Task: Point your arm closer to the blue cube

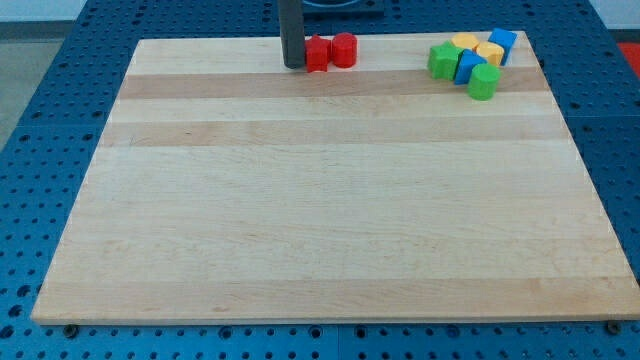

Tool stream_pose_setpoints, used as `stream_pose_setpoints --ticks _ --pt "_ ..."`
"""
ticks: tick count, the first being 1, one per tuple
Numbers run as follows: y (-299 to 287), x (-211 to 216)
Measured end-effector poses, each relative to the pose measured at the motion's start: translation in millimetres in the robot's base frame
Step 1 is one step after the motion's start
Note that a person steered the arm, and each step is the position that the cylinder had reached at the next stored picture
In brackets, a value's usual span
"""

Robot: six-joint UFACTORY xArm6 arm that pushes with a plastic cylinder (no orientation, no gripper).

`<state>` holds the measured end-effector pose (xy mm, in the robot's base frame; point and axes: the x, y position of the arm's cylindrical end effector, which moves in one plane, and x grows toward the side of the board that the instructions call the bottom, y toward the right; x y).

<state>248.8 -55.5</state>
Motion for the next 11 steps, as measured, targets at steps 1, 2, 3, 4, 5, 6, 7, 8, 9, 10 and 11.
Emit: stream_pose_setpoints --ticks 1,2,3,4,5,6,7,8,9,10,11 --pt "-1 0" --pt "-1 24" --pt "0 63" --pt "30 92" --pt "72 124" --pt "131 149" --pt "188 151" --pt "243 142" --pt "284 116" --pt "321 91" --pt "344 61"
